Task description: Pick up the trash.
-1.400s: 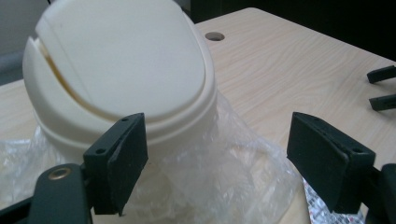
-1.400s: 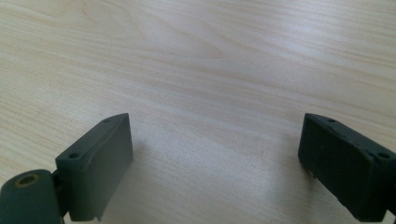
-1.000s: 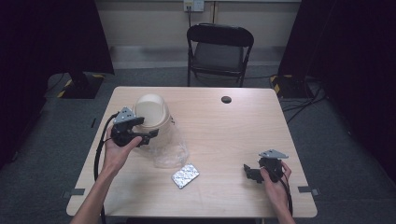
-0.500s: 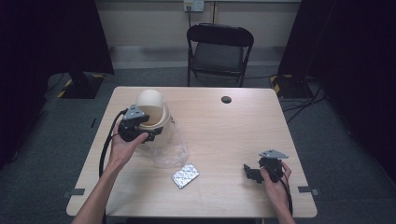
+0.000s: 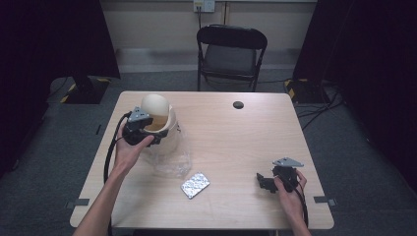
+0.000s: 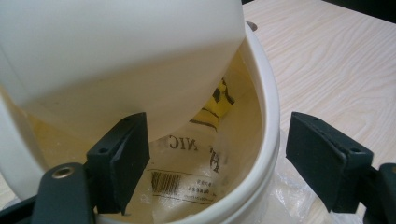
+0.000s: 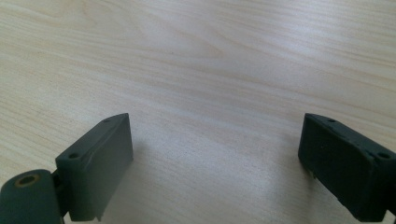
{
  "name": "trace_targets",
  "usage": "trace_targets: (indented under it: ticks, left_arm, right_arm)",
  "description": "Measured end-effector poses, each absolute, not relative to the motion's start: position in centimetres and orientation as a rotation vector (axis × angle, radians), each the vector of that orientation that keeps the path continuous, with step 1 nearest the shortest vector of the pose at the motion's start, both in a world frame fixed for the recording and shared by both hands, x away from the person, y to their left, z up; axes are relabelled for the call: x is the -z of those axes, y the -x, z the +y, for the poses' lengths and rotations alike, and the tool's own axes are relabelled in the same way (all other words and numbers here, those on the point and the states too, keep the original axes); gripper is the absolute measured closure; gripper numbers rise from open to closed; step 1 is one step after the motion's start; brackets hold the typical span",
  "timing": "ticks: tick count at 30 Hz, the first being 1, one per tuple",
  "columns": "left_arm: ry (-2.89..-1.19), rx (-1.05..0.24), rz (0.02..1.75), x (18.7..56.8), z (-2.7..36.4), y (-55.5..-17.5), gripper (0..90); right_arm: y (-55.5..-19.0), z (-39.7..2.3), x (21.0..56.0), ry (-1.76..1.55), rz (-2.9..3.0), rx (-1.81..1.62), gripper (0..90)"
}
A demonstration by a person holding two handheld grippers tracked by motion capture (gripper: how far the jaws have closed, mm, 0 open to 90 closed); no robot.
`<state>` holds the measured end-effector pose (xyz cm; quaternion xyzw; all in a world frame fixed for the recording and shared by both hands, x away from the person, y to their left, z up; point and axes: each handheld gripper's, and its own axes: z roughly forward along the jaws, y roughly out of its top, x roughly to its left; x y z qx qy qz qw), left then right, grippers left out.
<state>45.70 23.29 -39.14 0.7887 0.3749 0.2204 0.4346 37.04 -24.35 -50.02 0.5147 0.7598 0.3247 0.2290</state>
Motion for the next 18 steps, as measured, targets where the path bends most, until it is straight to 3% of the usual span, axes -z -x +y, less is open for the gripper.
trace_targets:
  ticks: [18]
  left_arm:
    - [-1.877,-0.57,0.878,37.7,24.1,-41.4,23.8]
  right_arm:
    - [-37.0,-24.3,50.0,-1.417,2.091,-0.894,9.3]
